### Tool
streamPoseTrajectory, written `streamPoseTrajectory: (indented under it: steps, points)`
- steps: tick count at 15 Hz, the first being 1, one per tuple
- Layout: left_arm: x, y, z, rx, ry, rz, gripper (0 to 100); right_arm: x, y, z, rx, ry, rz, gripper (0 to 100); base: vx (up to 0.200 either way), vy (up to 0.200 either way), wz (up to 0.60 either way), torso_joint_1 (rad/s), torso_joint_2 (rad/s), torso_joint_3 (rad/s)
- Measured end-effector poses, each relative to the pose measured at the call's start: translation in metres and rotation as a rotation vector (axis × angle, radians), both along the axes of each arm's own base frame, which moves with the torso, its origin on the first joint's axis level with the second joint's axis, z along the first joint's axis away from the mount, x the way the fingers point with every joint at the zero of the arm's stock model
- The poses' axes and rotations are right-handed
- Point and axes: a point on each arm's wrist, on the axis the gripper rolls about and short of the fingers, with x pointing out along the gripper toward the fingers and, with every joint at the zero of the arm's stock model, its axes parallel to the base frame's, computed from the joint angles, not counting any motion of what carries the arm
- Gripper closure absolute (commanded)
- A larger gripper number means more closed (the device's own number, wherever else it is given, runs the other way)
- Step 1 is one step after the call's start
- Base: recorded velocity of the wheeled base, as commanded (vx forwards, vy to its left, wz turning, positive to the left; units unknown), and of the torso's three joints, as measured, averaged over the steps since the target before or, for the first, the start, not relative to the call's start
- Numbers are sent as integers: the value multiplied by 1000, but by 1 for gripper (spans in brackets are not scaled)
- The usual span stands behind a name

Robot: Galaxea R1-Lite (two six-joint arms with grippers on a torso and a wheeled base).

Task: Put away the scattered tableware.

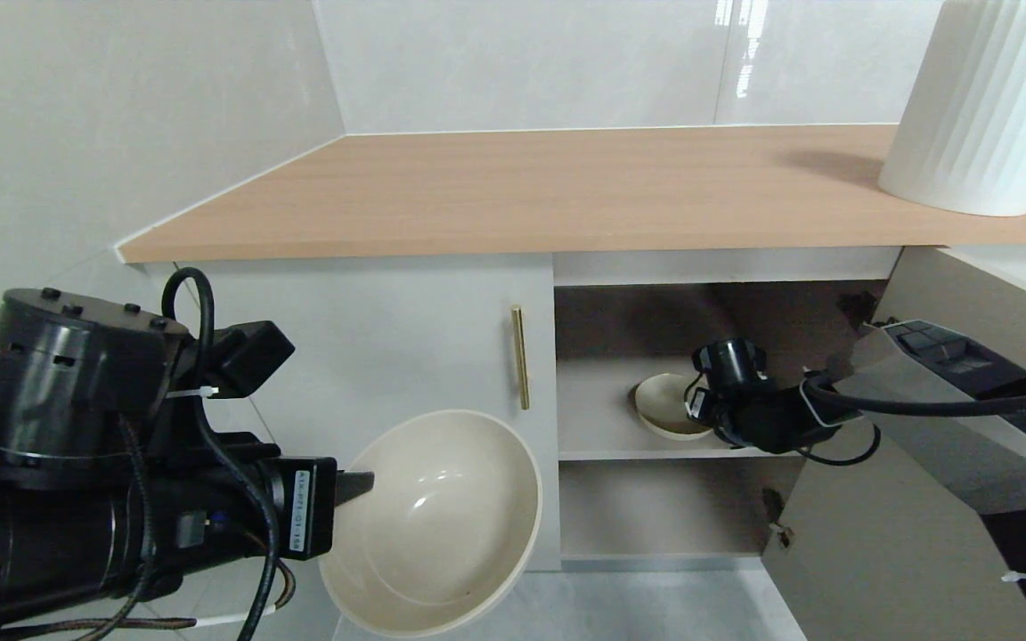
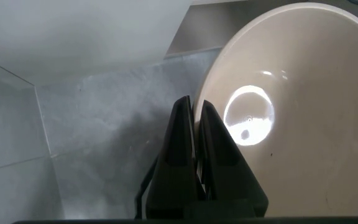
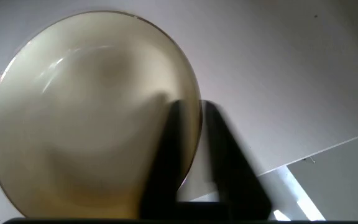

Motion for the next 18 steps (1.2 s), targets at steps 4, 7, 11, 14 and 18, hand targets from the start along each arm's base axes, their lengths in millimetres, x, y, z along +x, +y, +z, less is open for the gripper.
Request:
streamPoseTrajectory:
  steps: [4, 7, 11, 14, 18]
  points:
    - [0, 0, 0, 0, 1, 0, 100, 0, 0, 1, 10, -3, -7, 0, 0, 0, 0, 0, 0, 0]
    - [1, 0, -1, 2, 2, -1, 100, -6, -1, 6, 11, 0, -6, 0, 0, 0, 0, 0, 0, 0]
    - [14, -9, -2, 18, -39, -25, 100, -53, 16, 52, 27, 13, 112, 0, 0, 0, 0, 0, 0, 0]
    - [26, -22, -15, 99, -55, -34, 100, -108, 32, 97, 3, 55, 291, 0, 0, 0, 0, 0, 0, 0]
    - [34, -46, -38, 185, -23, -49, 100, -193, 43, 163, 35, 166, 561, 0, 0, 0, 0, 0, 0, 0]
